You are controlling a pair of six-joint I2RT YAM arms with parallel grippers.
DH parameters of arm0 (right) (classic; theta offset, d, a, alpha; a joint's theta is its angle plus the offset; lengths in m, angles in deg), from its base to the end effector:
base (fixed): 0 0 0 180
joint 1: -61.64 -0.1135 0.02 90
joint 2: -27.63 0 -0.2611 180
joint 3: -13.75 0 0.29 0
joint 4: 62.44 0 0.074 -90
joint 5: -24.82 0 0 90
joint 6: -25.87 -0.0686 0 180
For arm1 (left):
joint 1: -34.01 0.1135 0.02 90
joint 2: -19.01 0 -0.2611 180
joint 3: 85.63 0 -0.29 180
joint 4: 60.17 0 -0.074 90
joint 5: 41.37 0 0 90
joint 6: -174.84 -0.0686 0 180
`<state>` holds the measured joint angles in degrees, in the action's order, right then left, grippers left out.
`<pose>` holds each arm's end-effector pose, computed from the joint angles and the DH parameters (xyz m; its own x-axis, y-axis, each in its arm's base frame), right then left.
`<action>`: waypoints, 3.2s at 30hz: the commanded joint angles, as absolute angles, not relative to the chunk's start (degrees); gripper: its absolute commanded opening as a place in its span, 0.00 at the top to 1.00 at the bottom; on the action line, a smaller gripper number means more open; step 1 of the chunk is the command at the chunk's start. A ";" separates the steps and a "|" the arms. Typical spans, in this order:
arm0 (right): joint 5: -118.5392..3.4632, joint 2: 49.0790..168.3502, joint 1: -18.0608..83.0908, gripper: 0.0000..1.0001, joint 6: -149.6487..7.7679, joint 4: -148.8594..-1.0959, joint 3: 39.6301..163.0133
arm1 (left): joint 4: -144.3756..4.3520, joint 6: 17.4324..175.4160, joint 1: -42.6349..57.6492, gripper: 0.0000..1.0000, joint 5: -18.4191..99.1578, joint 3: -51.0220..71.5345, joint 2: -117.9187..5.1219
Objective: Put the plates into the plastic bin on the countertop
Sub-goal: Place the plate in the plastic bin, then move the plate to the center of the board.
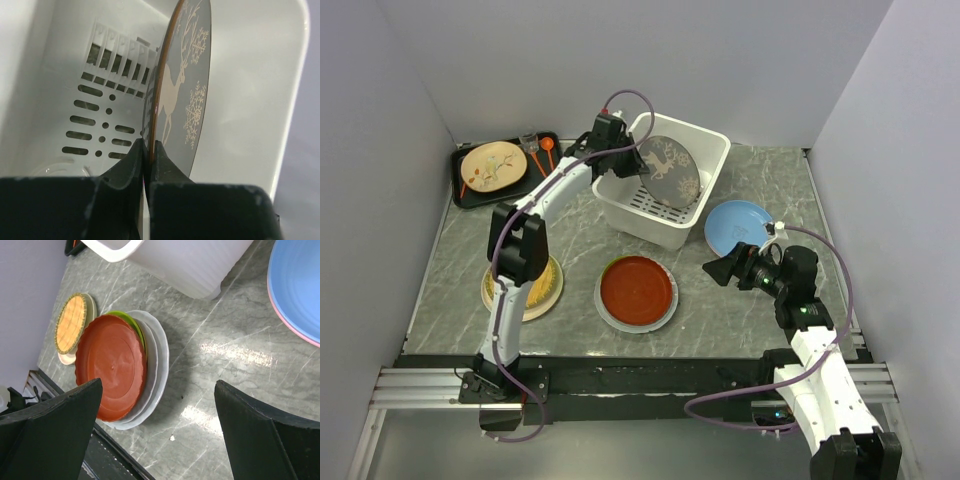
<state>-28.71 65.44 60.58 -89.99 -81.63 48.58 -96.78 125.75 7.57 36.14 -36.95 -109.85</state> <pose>0.2222 0.0449 0.2097 -0.5861 0.3400 -0.7355 -0.3441 0.7174 0.6058 0.5219 -0.2761 0.2501 -0.7695 -0.3314 -0.5459 0.1205 0.7641 -0.6337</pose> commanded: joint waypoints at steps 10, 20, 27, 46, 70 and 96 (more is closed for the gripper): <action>-27.74 65.95 61.12 0.00 -89.70 -79.31 48.19 | -92.51 124.31 6.15 0.94 36.77 -42.20 -109.49; -27.56 65.87 61.12 0.00 -89.79 -79.31 48.10 | -94.44 122.37 6.32 0.82 38.26 -42.91 -110.19; -27.47 65.87 61.20 0.00 -89.79 -79.39 47.92 | -94.79 122.46 6.50 0.78 38.08 -42.47 -110.80; -27.03 66.57 61.20 0.00 -89.96 -78.87 47.84 | -98.04 120.71 6.85 0.51 42.83 -41.24 -109.93; -26.95 67.01 61.29 0.00 -90.05 -78.60 47.40 | -98.48 116.49 6.76 0.40 47.31 -37.81 -106.33; -24.75 70.96 61.29 0.00 -89.70 -76.67 47.31 | -85.58 121.05 6.67 0.36 37.46 -6.99 -73.12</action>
